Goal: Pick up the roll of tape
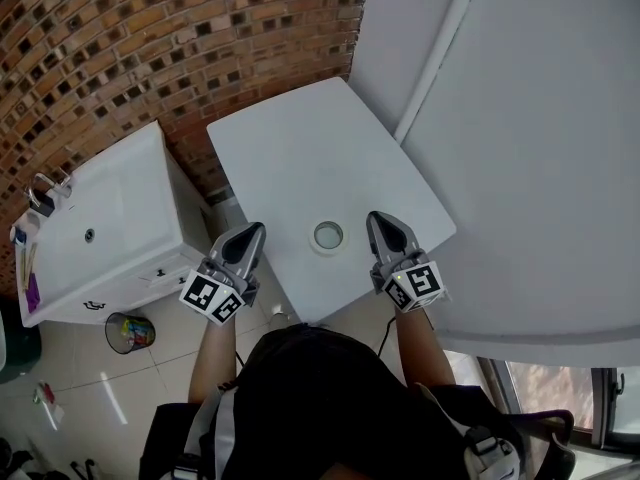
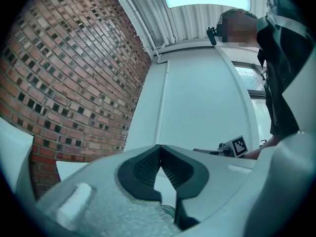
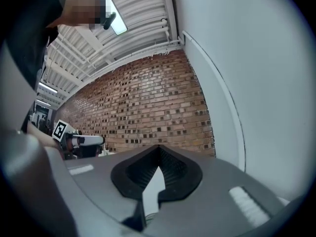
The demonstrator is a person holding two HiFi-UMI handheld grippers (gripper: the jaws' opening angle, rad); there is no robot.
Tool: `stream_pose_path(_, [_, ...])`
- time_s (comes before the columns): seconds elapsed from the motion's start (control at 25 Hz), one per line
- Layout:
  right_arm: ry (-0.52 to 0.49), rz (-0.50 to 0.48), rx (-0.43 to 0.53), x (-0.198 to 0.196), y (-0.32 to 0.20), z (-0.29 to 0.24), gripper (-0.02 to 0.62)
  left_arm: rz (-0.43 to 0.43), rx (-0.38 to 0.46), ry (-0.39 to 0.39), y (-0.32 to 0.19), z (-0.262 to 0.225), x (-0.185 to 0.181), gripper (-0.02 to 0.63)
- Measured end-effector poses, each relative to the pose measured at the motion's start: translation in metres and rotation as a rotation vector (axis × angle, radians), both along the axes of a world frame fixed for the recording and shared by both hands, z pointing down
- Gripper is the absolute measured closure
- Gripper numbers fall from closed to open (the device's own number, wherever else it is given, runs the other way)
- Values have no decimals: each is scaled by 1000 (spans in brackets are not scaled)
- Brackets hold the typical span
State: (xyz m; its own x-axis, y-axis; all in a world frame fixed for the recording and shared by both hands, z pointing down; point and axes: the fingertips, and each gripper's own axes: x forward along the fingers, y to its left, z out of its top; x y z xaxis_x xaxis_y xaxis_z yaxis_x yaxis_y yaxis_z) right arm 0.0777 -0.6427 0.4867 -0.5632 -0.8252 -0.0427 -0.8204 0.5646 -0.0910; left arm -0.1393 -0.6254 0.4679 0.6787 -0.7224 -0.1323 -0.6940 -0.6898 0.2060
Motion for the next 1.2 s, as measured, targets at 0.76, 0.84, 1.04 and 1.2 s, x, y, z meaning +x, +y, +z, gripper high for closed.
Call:
stream_pose_path(0.76, [237, -174, -228, -31, -6, 125, 589, 23, -148, -86, 9, 71, 6, 604])
stream_pose_path(0.84, [280, -223, -253, -40, -5, 134, 589, 9, -150, -79, 10, 71, 4, 604])
stream_pose_path(1.04, [440, -366, -390, -64, -2, 177, 479, -19, -161, -67, 17, 73, -3, 604])
stream_pose_path(1.2, [547, -447, -489, -81, 3, 205, 435, -46, -171, -65, 22, 78, -15, 604])
